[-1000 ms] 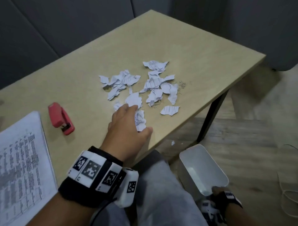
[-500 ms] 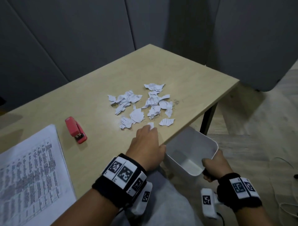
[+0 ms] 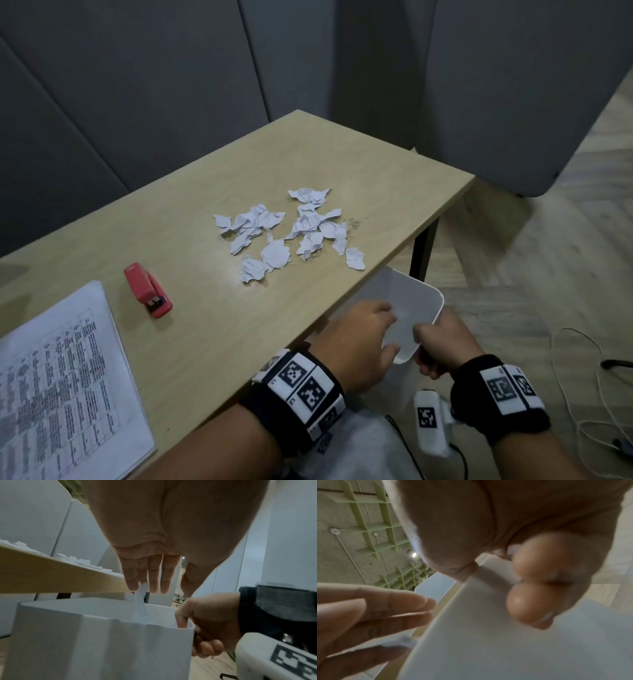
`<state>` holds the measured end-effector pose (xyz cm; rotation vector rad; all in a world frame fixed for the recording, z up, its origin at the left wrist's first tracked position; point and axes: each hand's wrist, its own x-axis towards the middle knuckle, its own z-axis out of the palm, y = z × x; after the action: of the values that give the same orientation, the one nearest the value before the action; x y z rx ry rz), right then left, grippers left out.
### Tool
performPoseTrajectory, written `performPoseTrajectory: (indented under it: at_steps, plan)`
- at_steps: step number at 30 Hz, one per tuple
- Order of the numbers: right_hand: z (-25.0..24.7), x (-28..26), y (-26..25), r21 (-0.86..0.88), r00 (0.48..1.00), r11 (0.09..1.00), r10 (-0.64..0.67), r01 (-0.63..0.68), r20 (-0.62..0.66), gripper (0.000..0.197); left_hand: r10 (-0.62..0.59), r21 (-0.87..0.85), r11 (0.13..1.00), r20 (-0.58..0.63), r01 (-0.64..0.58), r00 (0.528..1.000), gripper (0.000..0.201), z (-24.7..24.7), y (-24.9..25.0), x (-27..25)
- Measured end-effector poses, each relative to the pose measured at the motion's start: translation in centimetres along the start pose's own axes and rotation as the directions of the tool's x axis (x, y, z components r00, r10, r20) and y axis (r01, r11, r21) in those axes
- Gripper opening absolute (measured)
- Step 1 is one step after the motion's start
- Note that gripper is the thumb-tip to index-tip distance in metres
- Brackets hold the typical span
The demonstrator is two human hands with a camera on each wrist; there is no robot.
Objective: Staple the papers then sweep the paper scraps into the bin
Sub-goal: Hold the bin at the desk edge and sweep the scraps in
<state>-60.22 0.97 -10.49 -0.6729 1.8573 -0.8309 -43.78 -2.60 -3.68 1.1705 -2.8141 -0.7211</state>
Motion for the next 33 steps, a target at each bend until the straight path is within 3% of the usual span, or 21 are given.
performPoseTrajectory:
  at_steps: [3,7,11,13,18,27,30,33]
  plan:
    - [-0.3,0.3,-0.2,-0.013,1.000,1.000,0.005,-0.006,-0.013,0.030,0.007,0.001,1.000,-0.043,-0.007,0.999,0.045,-0.8,-0.4,0.6]
    - [-0.5,0.4,-0.5,-0.029,1.000,1.000,-0.007,0.006,-0.031,0.037,-0.115,-0.008,0.993,-0.181,0.116,0.977,0.057,-3.0,-1.9,2.6]
    - [-0.5,0.2,-1.2,-0.016,0.999,1.000,-0.025,0.024,-0.041,0.039,-0.291,0.135,0.946,-0.056,0.296,0.955,0.073,-4.4,-3.6,5.2]
    - [-0.5,0.3,-1.4,-0.025,0.998,0.999,-0.027,0.026,-0.051,0.040,-0.327,0.194,0.928,0.019,0.317,0.945,0.073,-4.3,-4.0,5.8]
    - [-0.6,0.7,-1.4,-0.031,0.999,1.000,-0.009,0.007,-0.052,0.043,-0.226,0.200,0.958,0.075,0.208,0.971,0.067,-3.3,-2.7,5.1]
    - [-0.9,0.5,-1.7,-0.030,1.000,1.000,-0.002,0.001,-0.029,0.031,0.086,0.093,0.992,-0.046,-0.081,0.995,0.042,-2.0,-0.4,2.3]
    - [-1.1,0.5,-1.8,-0.031,0.999,1.000,-0.001,0.000,-0.035,0.030,0.066,-0.030,0.997,-0.134,-0.070,0.989,0.034,-2.8,-0.9,2.4]
    - [-1.1,0.3,-2.1,-0.024,0.999,1.000,-0.020,0.019,-0.032,0.034,-0.100,-0.062,0.994,-0.284,0.086,0.954,0.039,-4.7,-2.5,3.5]
